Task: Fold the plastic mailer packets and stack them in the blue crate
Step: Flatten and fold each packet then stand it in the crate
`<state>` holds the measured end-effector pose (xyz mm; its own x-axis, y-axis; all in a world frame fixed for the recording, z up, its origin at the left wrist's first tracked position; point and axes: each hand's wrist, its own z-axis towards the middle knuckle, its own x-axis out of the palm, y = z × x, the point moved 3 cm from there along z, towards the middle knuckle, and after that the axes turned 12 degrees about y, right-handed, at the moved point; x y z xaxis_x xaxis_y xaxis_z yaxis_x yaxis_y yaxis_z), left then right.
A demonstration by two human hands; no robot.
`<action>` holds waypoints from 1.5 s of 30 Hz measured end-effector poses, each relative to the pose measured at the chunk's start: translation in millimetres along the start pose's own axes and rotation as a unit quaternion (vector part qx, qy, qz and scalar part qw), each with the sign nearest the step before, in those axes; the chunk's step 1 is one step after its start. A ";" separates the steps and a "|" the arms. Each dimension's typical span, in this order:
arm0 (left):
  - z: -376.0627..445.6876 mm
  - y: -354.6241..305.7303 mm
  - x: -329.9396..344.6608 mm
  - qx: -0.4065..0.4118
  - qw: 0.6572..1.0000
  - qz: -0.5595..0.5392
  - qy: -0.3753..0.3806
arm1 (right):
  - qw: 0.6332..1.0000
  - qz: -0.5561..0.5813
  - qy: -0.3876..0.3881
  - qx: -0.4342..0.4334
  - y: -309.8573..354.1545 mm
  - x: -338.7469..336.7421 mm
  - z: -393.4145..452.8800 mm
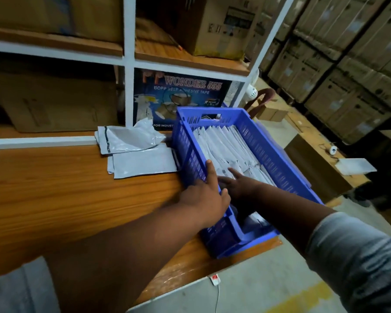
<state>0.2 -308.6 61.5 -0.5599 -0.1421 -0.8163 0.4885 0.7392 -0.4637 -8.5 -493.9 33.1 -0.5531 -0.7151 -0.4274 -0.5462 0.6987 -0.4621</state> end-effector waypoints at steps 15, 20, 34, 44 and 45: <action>0.4 3.1 -2.5 0.002 1.000 0.026 0.002 | 0.982 0.105 -0.115 0.111 -14.4 -5.7 -21.4; -3.8 18.9 -27.7 0.042 0.995 0.085 -0.032 | 0.928 0.119 -0.311 0.168 -43.4 -42.1 -67.9; 4.8 201.6 -89.4 0.010 0.977 0.176 -0.118 | 0.919 0.105 -0.378 0.031 30.9 -234.6 17.3; 38.7 313.1 -50.5 -0.013 0.980 0.189 -0.065 | 0.919 0.355 -0.123 0.122 50.7 -208.3 165.4; 42.1 314.2 -50.3 -0.008 0.979 0.189 -0.079 | 0.914 0.369 -0.120 0.121 48.8 -208.1 168.8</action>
<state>210.0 -96.9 -57.6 -0.2302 0.0452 -0.9721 0.6295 0.7687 -0.1133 186.1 -314.8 -31.7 -0.5442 -0.0553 -0.8371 0.0912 0.9880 -0.1246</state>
